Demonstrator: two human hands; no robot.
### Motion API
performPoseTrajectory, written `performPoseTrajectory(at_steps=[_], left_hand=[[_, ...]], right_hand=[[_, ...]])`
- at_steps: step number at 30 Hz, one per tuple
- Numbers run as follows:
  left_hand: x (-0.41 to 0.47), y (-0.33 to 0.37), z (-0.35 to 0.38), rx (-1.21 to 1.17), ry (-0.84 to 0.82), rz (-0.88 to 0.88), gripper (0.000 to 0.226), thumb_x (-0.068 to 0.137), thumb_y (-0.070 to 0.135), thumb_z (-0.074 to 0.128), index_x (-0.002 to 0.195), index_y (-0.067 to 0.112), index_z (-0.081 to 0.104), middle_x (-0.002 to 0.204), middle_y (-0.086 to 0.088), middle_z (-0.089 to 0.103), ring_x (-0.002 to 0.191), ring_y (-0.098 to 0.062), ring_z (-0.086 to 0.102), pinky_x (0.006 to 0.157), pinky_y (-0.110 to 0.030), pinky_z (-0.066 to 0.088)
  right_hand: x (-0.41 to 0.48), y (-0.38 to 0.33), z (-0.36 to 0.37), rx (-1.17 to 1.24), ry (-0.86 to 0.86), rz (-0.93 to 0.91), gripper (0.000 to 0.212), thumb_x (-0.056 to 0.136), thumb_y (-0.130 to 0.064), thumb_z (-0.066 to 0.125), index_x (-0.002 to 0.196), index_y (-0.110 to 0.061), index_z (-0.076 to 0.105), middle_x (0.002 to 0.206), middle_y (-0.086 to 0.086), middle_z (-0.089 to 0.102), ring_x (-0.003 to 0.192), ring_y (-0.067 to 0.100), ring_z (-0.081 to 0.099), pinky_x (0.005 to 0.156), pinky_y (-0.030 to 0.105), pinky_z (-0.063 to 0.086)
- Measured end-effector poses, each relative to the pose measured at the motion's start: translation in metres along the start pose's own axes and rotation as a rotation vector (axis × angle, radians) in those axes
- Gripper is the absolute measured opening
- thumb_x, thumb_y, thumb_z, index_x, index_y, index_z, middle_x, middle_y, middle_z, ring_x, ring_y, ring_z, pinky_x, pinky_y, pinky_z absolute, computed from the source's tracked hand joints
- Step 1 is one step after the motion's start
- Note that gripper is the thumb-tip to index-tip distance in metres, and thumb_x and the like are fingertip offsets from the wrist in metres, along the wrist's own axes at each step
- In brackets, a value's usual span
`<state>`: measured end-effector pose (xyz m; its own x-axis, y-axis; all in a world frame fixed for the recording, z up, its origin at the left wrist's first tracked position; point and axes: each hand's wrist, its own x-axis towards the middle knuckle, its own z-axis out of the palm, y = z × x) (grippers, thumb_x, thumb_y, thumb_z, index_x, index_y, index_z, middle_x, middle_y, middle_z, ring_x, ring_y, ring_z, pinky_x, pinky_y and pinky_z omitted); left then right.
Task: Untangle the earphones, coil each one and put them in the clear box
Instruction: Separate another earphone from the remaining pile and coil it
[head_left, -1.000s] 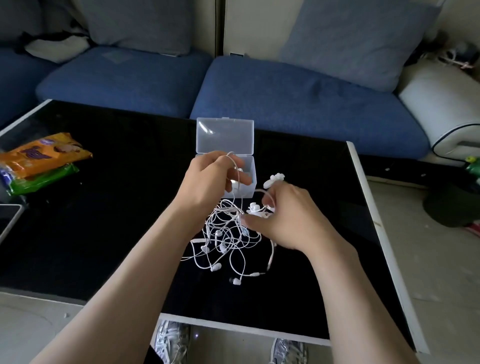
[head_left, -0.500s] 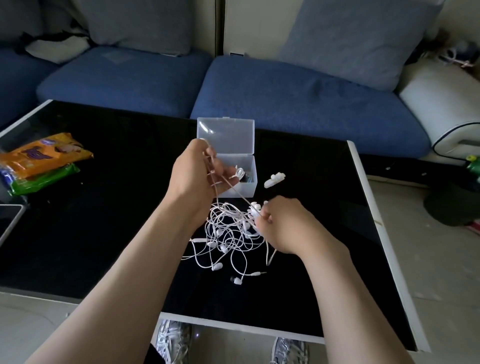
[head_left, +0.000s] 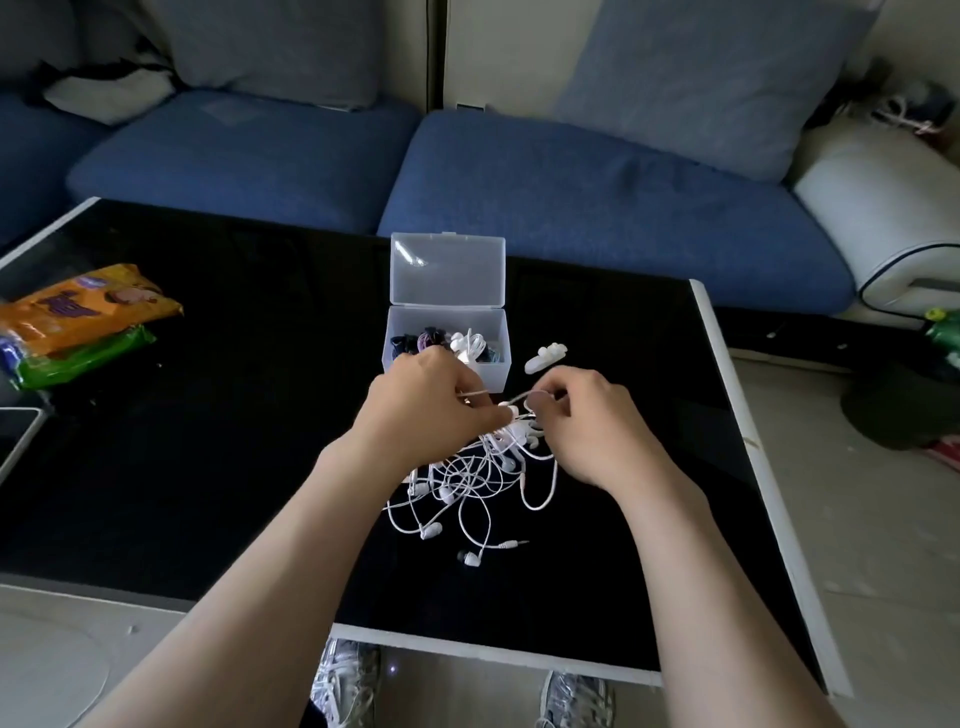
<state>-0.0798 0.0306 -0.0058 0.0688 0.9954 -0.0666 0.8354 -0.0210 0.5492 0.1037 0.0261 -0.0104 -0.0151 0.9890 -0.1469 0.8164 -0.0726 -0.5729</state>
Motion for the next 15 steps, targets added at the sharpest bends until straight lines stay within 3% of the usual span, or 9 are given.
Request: performPoseTrajectory(at_steps=[2,5,7,10,13,15], left_hand=[[0.003,-0.003,0.000,-0.102,0.030,0.007,0.034,0.086,0.056,0.075,0.069,0.027,0.072,0.063,0.009,0.067,0.071,-0.016,0.066,0.072,-0.036,0.057],[0.007,0.001,-0.004,-0.313,0.210,-0.030,0.026,0.089,0.057,0.063,0.080,0.034,0.071,0.074,0.009,0.072,0.081,-0.021,0.069,0.084,-0.051,0.058],[0.008,0.007,-0.006,-0.485,0.296,-0.047,0.023,0.097,0.045,0.057,0.085,0.029,0.068,0.083,0.011,0.076,0.085,-0.023,0.070,0.084,-0.049,0.058],[0.008,0.016,-0.013,-0.925,0.330,-0.139,0.019,0.109,0.024,0.042,0.102,0.015,0.057,0.093,0.001,0.081,0.087,-0.022,0.074,0.073,-0.040,0.054],[0.008,0.018,-0.021,-1.270,0.351,-0.191,0.017,0.111,0.018,0.034,0.104,0.012,0.048,0.074,-0.003,0.072,0.069,-0.021,0.068,0.075,-0.040,0.061],[0.010,0.015,-0.020,-1.209,0.383,-0.210,0.015,0.110,0.021,0.037,0.100,0.016,0.047,0.072,0.001,0.053,0.059,-0.015,0.053,0.062,-0.039,0.058]], right_hand=[[0.000,-0.002,0.000,0.023,-0.014,-0.051,0.019,0.106,-0.030,0.056,0.100,-0.025,0.073,0.083,0.001,0.072,0.071,0.018,0.068,0.065,0.034,0.053],[-0.001,0.000,0.002,0.026,-0.054,-0.055,0.015,0.105,-0.029,0.057,0.102,-0.029,0.072,0.089,-0.002,0.071,0.073,0.016,0.069,0.061,0.029,0.052],[0.000,0.004,0.003,0.039,-0.088,-0.027,0.015,0.103,-0.024,0.057,0.103,-0.032,0.070,0.096,-0.003,0.070,0.074,0.012,0.067,0.057,0.024,0.046],[0.001,0.006,0.003,-0.003,-0.187,0.062,0.022,0.099,-0.015,0.055,0.099,-0.031,0.070,0.106,-0.001,0.071,0.080,0.014,0.067,0.058,0.023,0.043],[0.002,0.006,0.005,-0.150,-0.301,0.184,0.027,0.099,-0.015,0.051,0.113,-0.023,0.072,0.117,0.005,0.068,0.099,0.025,0.069,0.077,0.028,0.054],[0.003,0.009,0.008,-0.192,-0.295,0.256,0.031,0.096,-0.018,0.049,0.117,-0.019,0.072,0.120,0.009,0.070,0.103,0.032,0.068,0.098,0.041,0.056]])
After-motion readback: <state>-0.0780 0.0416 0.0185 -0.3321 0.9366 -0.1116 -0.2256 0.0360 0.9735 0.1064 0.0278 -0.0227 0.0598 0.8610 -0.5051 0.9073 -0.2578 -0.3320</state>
